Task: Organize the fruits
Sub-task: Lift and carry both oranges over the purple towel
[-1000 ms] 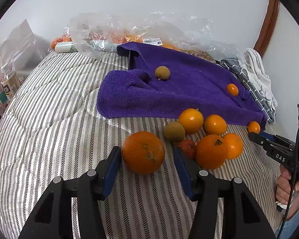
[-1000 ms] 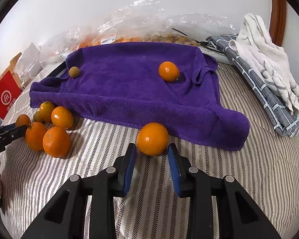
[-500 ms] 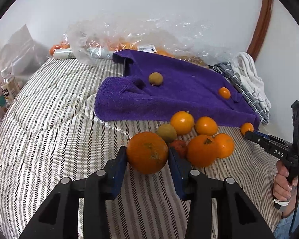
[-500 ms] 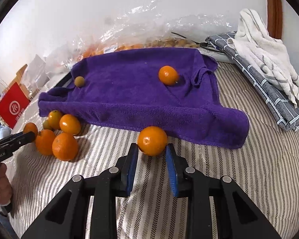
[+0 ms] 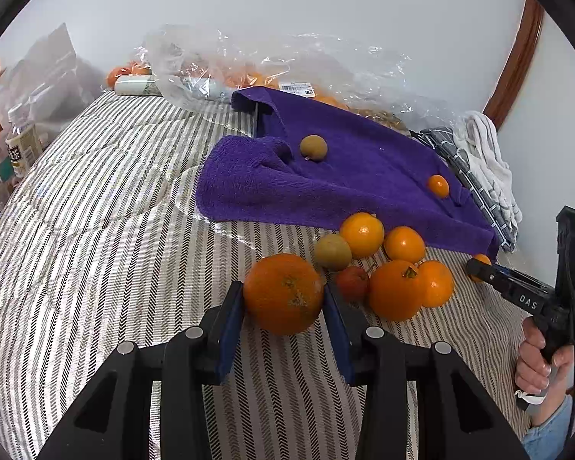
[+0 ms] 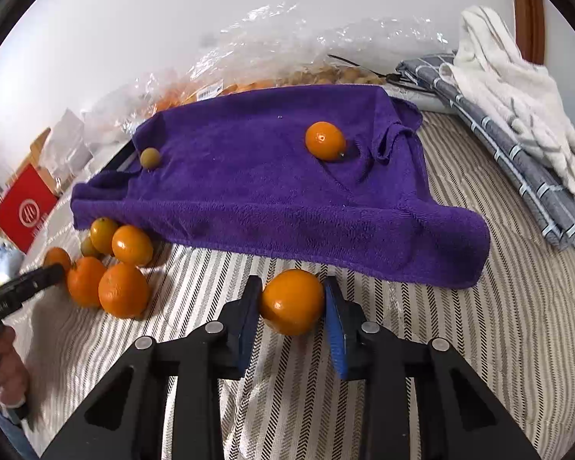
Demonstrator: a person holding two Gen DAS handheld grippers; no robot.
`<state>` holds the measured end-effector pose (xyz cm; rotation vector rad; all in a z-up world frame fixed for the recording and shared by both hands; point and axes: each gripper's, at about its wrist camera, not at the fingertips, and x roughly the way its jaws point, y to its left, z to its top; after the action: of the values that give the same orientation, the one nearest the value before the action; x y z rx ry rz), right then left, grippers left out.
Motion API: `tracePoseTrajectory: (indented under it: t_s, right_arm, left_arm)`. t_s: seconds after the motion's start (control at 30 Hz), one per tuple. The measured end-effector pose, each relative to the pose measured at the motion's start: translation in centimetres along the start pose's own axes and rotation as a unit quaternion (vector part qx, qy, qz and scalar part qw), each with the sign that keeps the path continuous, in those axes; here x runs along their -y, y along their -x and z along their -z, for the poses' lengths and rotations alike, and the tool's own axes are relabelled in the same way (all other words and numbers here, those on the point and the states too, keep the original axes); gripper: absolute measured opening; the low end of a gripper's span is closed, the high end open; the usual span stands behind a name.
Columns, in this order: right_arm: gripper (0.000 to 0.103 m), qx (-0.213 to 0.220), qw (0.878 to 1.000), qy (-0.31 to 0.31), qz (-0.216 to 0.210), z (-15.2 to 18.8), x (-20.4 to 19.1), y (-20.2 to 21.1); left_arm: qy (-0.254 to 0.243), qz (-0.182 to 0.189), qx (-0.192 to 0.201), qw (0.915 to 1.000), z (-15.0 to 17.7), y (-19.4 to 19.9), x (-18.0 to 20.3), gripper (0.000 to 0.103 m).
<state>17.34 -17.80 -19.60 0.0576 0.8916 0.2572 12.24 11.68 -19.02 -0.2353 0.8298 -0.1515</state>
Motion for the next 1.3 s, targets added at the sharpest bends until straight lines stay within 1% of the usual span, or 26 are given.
tracePoseTrajectory:
  t_s: [0.13, 0.3, 0.4, 0.47, 0.57, 0.63, 0.77, 0.83, 0.9, 1.0, 1.1, 1.17, 1.3]
  right_arm:
    - [0.032, 0.004, 1.000, 0.026, 0.006, 0.3, -0.8, 0.3]
    - [0.032, 0.010, 1.000, 0.024, 0.010, 0.6, -0.5, 1.1]
    - [0.032, 0.011, 0.999, 0.029, 0.019, 0.8, 0.0, 2.3]
    - [0.032, 0.014, 0.999, 0.038, 0.033, 0.6, 0.5, 3.7]
    - [0.032, 0.033, 0.997, 0.045, 0.057, -0.5, 1.2, 5.8]
    - [0.032, 0.045, 0.996, 0.043, 0.064, -1.6, 1.6, 6.9]
    - [0.032, 0.076, 0.994, 0.040, 0.071, -4.4, 2.1, 8.6]
    - [0.032, 0.083, 0.994, 0.034, 0.067, -5.6, 2.2, 8.4]
    - [0.032, 0.087, 0.994, 0.024, 0.060, -6.6, 2.2, 7.7]
    - [0.032, 0.079, 0.996, 0.007, 0.040, -8.1, 2.0, 5.9]
    - [0.032, 0.072, 0.997, 0.004, 0.037, -9.2, 1.7, 3.9]
    - [0.032, 0.066, 0.997, 0.000, 0.035, -9.6, 1.6, 2.5]
    - [0.032, 0.058, 0.998, -0.015, 0.020, -9.6, 2.2, 0.2]
  left_arm:
    - [-0.005, -0.006, 0.006, 1.0000, 0.1, 0.2, 0.2, 0.039]
    - [-0.010, -0.009, 0.015, 0.9998, 0.4, 0.8, 0.2, 0.039]
    - [-0.027, -0.026, 0.017, 0.9992, 0.8, 1.6, 0.2, 0.039]
    - [-0.031, -0.028, 0.018, 0.9990, 0.7, 2.3, 0.1, 0.039]
    - [-0.038, -0.037, 0.024, 0.9983, 0.0, 3.7, 0.3, 0.039]
    - [-0.047, -0.045, 0.026, 0.9975, -0.9, 4.5, 0.8, 0.039]
    - [-0.050, -0.039, 0.043, 0.9970, -3.3, 6.1, 1.8, 0.039]
    - [-0.055, -0.039, 0.057, 0.9960, -4.5, 6.4, 2.5, 0.039]
    - [-0.058, -0.049, 0.071, 0.9945, -6.0, 6.1, 3.3, 0.039]
    - [-0.055, -0.047, 0.083, 0.9939, -7.5, 5.1, 4.3, 0.039]
    - [-0.057, -0.052, 0.101, 0.9918, -9.1, 3.2, 5.6, 0.039]
    - [-0.061, -0.055, 0.104, 0.9912, -9.8, 1.8, 6.4, 0.039]
    - [-0.048, -0.043, 0.107, 0.9922, -11.0, -0.8, 6.8, 0.039]
